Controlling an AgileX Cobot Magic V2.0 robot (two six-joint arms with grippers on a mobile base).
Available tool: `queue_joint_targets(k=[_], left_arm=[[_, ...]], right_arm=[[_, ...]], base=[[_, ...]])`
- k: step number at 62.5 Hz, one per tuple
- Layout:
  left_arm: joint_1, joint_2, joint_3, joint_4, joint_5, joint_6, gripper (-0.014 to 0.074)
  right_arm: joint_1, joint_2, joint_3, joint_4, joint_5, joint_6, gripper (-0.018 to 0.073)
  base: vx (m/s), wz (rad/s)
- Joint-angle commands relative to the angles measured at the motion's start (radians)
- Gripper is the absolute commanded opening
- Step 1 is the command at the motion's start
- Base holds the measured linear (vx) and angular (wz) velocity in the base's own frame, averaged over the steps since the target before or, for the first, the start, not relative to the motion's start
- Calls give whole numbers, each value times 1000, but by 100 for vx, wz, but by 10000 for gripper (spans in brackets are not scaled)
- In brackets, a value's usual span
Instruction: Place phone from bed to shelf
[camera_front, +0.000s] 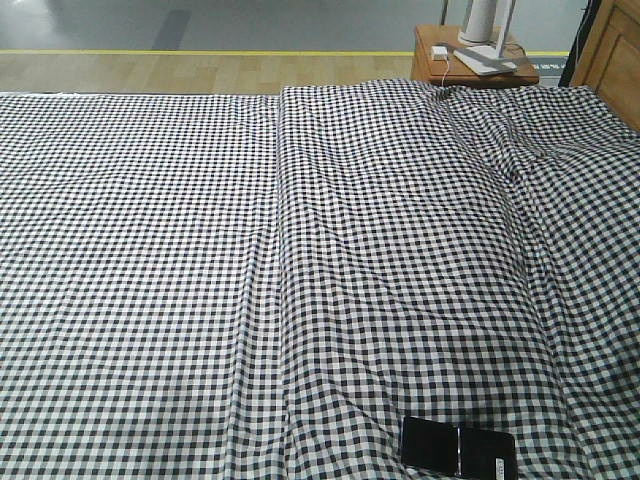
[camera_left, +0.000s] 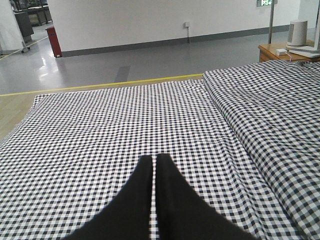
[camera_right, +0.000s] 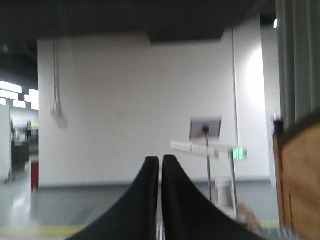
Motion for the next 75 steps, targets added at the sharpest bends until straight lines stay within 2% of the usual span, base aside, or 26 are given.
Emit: queue_joint_targets(k=[1,16,30,39,47,57,69,75], left_arm=[[-4,-13,-21,-9,-72,-6,1],[-4,-13,-21,-9,-72,-6,1],[-4,-13,-21,-9,-72,-6,1],[-4,-13,-21,-9,-72,-6,1],[-4,-13,-21,-9,-72,-6,1],[-4,-13,-21,-9,-72,-6,1],[-4,-13,-21,-9,-72,-6,1],[-4,-13,-21,-9,-72,-6,1]], right_arm=[[-4,1,-136,-3,-86,-28,-5],[-4,155,-447,-3,85,-28,-5],[-4,423,-704,0,396,-9,-3],[-4,578,-793,1,555,-9,16],[-4,685,-807,23,634,-9,66],[-4,782,-807,47,727,-10,230],[-4,832,-807,52,769,-11,592],[-4,836,-807,52,761,-13,729]], base=[[0,0],[0,0],[0,0],[0,0],[0,0],[0,0],[0,0],[0,0]])
